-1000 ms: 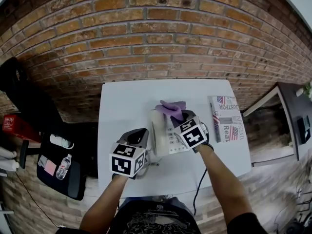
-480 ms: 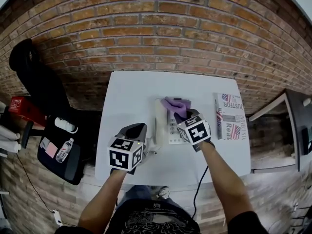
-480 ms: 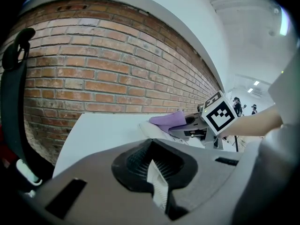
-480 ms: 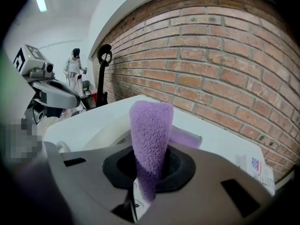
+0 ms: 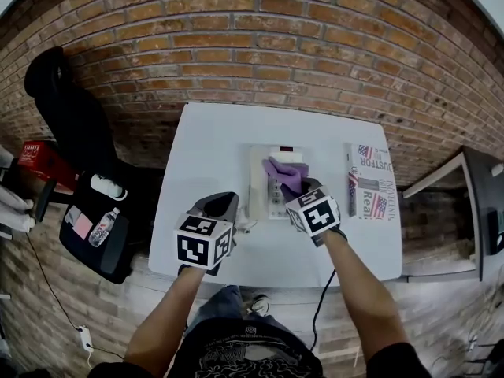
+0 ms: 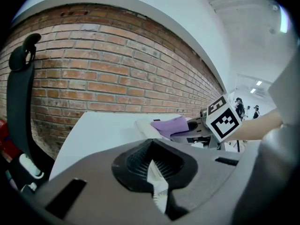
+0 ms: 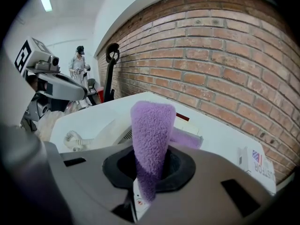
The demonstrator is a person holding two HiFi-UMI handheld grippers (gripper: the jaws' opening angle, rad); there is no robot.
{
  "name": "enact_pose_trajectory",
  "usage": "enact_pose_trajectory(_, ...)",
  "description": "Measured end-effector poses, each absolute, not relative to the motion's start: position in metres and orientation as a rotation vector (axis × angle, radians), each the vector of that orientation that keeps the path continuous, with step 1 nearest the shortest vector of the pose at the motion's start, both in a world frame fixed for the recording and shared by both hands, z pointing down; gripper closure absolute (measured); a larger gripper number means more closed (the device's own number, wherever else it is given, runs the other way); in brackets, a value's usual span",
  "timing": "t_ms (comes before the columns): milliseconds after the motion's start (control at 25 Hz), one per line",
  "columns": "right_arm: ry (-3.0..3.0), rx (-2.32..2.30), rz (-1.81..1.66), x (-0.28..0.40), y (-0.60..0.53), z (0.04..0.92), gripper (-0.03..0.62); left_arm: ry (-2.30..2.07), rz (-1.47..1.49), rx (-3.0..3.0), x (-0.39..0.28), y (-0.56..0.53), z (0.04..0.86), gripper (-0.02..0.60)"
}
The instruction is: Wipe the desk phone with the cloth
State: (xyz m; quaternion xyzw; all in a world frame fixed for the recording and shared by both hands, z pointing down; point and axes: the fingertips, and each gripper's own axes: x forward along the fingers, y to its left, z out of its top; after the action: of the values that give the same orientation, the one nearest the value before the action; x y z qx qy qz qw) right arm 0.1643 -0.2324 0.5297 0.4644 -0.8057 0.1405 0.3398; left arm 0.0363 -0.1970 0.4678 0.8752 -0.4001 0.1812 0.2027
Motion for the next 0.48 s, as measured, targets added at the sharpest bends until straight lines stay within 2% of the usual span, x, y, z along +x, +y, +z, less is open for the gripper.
enact_pose_trajectory(480,-2.11,1.149,0.375,0.159,-0.186,0.542,0.549,-1.164,0.491,2.434,0.034,-0.166,0.464,0.577)
